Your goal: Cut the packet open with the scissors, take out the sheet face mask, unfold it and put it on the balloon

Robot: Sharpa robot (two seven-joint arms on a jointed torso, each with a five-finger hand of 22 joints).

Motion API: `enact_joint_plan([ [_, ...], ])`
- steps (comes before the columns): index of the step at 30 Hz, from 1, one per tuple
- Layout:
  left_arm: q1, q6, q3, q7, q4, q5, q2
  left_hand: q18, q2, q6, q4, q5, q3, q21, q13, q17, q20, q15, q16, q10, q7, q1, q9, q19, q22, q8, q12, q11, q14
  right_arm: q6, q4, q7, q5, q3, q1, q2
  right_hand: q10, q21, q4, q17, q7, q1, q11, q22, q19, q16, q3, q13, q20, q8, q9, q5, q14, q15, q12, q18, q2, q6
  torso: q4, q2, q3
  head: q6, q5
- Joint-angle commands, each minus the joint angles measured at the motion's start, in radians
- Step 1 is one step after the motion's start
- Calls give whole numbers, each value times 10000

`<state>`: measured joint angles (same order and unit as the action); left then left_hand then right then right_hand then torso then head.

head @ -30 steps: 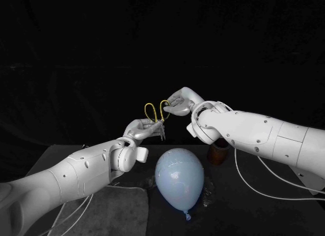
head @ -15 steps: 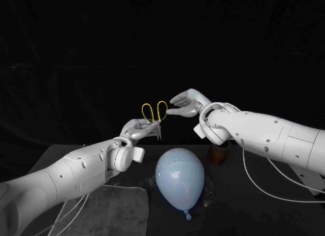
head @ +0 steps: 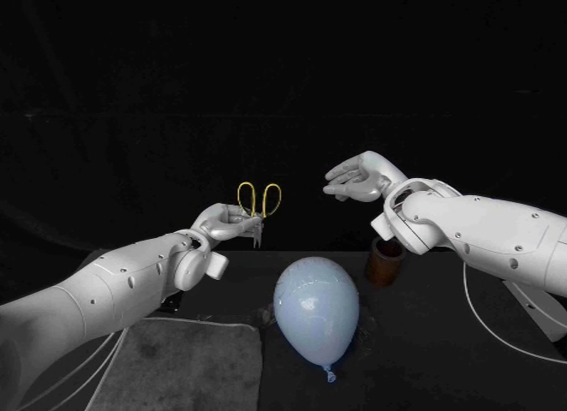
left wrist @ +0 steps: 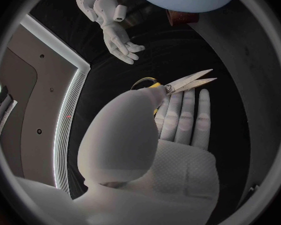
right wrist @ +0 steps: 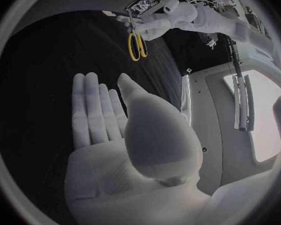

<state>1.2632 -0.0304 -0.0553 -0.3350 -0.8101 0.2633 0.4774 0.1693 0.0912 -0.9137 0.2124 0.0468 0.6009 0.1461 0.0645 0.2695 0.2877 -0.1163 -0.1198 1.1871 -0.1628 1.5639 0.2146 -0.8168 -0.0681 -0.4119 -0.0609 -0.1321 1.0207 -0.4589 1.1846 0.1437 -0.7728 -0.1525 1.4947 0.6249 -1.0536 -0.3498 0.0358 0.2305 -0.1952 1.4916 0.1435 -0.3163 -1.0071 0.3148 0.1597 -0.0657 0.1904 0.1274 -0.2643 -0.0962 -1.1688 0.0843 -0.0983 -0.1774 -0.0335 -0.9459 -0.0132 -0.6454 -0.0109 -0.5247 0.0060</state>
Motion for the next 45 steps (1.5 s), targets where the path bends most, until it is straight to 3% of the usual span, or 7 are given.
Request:
enact_joint_plan([
  [1, 78, 1500, 17, 474, 137, 1512, 21, 69, -21, -13, -227, 26, 289, -18, 16, 14, 17, -2, 58, 137, -65, -86, 2357, -71, -16, -58, -34, 42, 82, 614, 209, 535, -1388, 2, 7, 24, -432, -598, 35, 342, 139, 6, -201, -383, -560, 365, 238, 10, -304, 83, 53, 125, -934, -298, 4, -64, -155, -326, 0, -7, 14, -20, 35],
  [8, 174, 2349, 14, 917, 422, 2417, 41, 79, 64, 12, -450, 29, 647, 0, 14, 56, 10, 4, 79, 153, -61, -236, 2506, -89, -22, -93, -26, 49, 90, 863, 520, 252, -4303, 1, 8, -134, -1042, -2217, 610, 1908, 350, -444, -490, -1557, -1555, 2092, 729, -7, -766, -84, 220, 485, -2900, -738, 289, -43, -668, -657, 27, -21, -12, -50, 128],
  [11, 201, 2676, 12, 1133, 510, 2600, 27, 80, 165, 16, -629, 28, 988, 15, 15, 87, 8, -3, 101, 158, -69, -411, 2607, -85, -27, -92, -26, 43, 91, 595, 717, 74, -5714, 1, 7, -256, -1083, -5006, 894, 3136, 399, -442, -496, -4440, -2481, 3779, 1167, -3, -871, -160, 260, 438, -3181, -811, 336, 340, -917, -761, 21, -34, -13, -47, 164],
  [14, 263, 3037, 9, 1351, 606, 2648, 14, 79, 213, 10, -727, 29, 1174, 28, 17, 111, 8, -1, 109, 171, -68, -565, 2674, -84, -30, -94, -29, 42, 101, 302, 898, -148, -6922, -4, 6, -417, -1038, -7545, 1098, 6154, 486, -322, -497, -7223, -3091, 6989, 1988, 4, -871, -203, 237, 449, -3138, -788, 346, 707, -1314, -836, 20, -32, -20, -59, 186],
  [19, 394, 3375, 3, 1540, 675, 2640, 3, 78, 242, 3, -812, 29, 1323, 40, 19, 135, 8, 1, 114, 186, -58, -711, 2737, -85, -32, -98, -31, 46, 113, -181, 1141, -606, -8553, -27, 6, -733, -1075, -9265, 1114, 8237, 477, -306, -519, -9149, -3710, 9080, 2836, 7, -824, -184, 153, 417, -3329, -771, 349, 1003, -1598, -868, 32, -38, -24, -112, 262],
  [35, 596, 3792, -54, 1721, 626, 2557, -95, 78, 259, 2, -900, 29, 1449, 48, 20, 156, 8, 6, 121, 195, -55, -817, 2796, -81, -32, -101, -31, 51, 118, 382, 1096, -1661, -10482, -118, -38, -1617, -374, -9902, 814, 8899, 559, -622, -476, -9936, -3800, 10028, 3703, 33, -739, -282, 6, 411, -3245, -706, 385, 1077, -2075, -509, 94, -50, -54, -243, 328],
  [45, 793, 3915, -145, 1820, 496, 2238, -149, 76, 283, 5, -987, 30, 1601, 56, 17, 177, 10, 3, 136, 186, -37, -958, 2865, -75, -31, -102, -25, 48, 111, 1175, 758, -2057, -10890, -178, -112, -2052, 1754, -9113, 328, 8696, 894, -627, -873, -9268, -3276, 10059, 2973, 32, -1212, -608, 99, 438, -3246, -1198, 366, 875, -1967, 446, 72, -56, -62, -286, 373],
])
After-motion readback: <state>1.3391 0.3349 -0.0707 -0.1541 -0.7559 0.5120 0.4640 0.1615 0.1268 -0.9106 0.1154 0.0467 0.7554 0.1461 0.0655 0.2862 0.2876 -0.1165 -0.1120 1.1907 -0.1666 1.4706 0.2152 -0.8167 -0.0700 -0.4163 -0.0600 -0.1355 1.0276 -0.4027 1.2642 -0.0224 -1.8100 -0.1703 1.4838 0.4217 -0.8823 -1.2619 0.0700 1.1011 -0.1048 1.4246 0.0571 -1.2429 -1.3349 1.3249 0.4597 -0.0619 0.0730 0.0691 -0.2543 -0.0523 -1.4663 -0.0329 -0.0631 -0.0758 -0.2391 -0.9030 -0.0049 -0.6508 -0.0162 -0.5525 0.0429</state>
